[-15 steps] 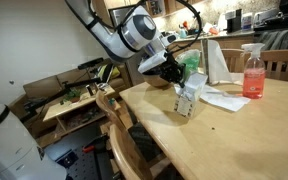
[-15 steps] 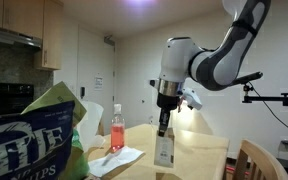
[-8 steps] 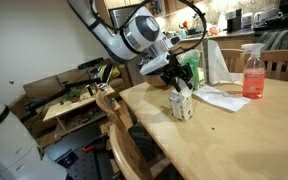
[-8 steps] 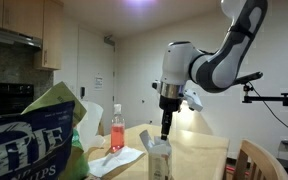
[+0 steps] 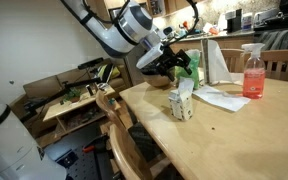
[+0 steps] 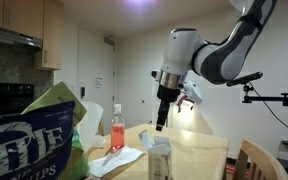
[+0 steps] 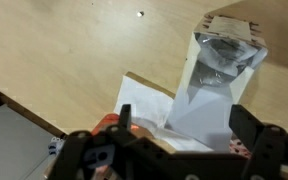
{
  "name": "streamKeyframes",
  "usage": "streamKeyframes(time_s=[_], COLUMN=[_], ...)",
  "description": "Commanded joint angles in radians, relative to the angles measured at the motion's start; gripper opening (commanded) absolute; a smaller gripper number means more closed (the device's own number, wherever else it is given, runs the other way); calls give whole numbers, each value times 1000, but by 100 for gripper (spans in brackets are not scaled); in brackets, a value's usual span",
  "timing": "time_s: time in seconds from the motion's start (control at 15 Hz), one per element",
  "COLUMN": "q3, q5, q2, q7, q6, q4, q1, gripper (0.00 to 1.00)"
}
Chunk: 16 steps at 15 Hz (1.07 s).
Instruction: Open the white box and remove one tea bag from the box and place it on the table
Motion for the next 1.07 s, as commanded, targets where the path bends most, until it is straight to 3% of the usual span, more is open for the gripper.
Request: streamKeyframes(time_s=[0.0, 0.13, 0.47, 0.67, 0.73, 0.8, 0.87, 1.0], q3=[12, 31, 102, 181, 238, 208, 262, 271], q5=[8, 62, 303, 484, 514, 536, 559, 577], q2=[-81, -82, -55, -51, -53, -49, -47, -39], q7=[-19, -81, -292, -433, -456, -465, -485, -489], q6=[35, 89, 195, 210, 200, 198, 195, 196], q4=[-56, -75, -121, -138, -134, -126, -122, -112], q1=[1, -16, -68, -125, -181, -155, -210, -235], gripper=[100, 74, 34, 12, 3, 0, 0, 0])
